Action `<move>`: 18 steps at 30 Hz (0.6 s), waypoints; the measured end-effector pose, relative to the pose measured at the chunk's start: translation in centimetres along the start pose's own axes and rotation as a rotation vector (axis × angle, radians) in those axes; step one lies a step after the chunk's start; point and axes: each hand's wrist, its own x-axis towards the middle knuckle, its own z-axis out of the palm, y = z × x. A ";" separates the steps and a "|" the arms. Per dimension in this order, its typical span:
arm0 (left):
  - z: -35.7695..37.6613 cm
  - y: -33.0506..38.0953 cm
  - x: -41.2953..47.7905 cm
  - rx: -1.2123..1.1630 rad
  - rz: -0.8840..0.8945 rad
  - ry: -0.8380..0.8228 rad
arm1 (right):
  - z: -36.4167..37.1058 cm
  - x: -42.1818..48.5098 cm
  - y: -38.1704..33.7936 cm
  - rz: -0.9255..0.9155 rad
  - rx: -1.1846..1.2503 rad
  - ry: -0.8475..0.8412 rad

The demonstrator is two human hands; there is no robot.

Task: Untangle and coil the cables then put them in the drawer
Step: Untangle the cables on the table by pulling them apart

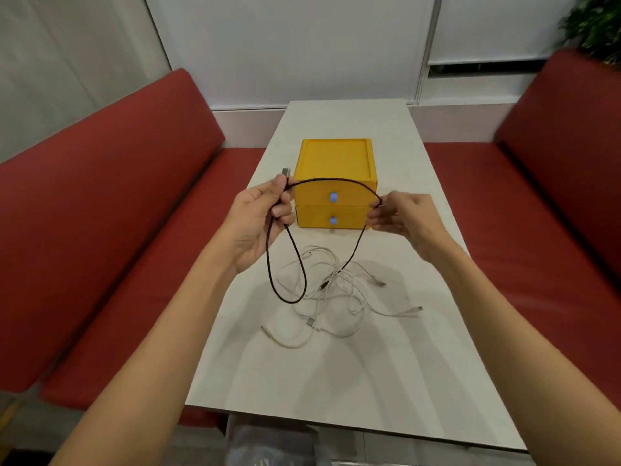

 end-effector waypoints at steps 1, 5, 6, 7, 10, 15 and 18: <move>-0.1 -0.3 -0.2 0.019 -0.031 -0.003 | -0.3 0.0 -0.7 0.022 0.081 0.011; -0.1 -1.4 -1.0 0.076 -0.154 -0.016 | -1.8 -0.1 -1.9 -0.006 0.160 0.009; 0.0 -1.7 -1.1 0.086 -0.183 -0.020 | -2.2 -0.1 -1.9 -0.005 0.165 0.008; 0.2 -1.9 -1.3 0.102 -0.206 -0.030 | -2.7 0.0 -1.7 0.006 0.168 0.017; 0.8 -3.1 -1.5 0.180 -0.251 -0.051 | -4.0 0.1 -0.1 0.069 0.150 0.113; 1.7 -6.1 -1.8 0.349 -0.351 -0.048 | -6.3 -0.2 7.2 0.292 -0.060 0.378; 1.7 -7.8 -2.2 0.507 -0.381 -0.053 | -7.8 -1.5 11.5 0.416 -0.326 0.408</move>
